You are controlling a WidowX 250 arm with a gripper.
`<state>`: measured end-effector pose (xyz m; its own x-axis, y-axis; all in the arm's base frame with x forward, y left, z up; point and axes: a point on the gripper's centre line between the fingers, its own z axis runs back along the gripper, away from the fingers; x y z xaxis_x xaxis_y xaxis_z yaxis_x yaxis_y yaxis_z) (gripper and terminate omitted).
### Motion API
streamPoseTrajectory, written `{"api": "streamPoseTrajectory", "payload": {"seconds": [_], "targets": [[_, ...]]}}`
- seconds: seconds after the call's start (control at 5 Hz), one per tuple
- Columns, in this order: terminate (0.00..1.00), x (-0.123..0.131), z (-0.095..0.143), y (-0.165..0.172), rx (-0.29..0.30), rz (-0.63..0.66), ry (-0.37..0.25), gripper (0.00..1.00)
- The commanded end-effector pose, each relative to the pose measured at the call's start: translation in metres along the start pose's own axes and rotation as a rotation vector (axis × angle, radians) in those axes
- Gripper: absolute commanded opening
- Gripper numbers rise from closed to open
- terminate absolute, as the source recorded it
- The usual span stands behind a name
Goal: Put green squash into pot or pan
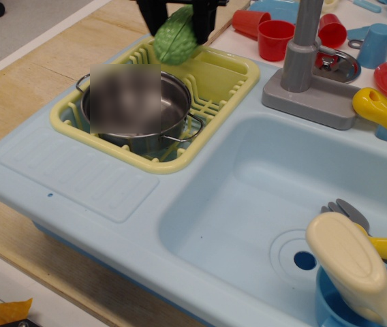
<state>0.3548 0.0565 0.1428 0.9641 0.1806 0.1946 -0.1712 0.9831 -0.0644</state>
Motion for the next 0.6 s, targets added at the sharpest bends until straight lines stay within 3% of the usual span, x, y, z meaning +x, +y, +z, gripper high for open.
{"api": "streamPoseTrajectory", "payload": {"seconds": [0.0,0.2,0.4], "targets": [[0.00,-0.017,0.054,0.004,0.093,0.065,-0.066,0.00],[0.00,-0.041,0.069,0.009,0.128,0.152,-0.034,0.00],[0.00,-0.065,0.068,0.011,0.110,0.207,-0.050,0.00]]}}
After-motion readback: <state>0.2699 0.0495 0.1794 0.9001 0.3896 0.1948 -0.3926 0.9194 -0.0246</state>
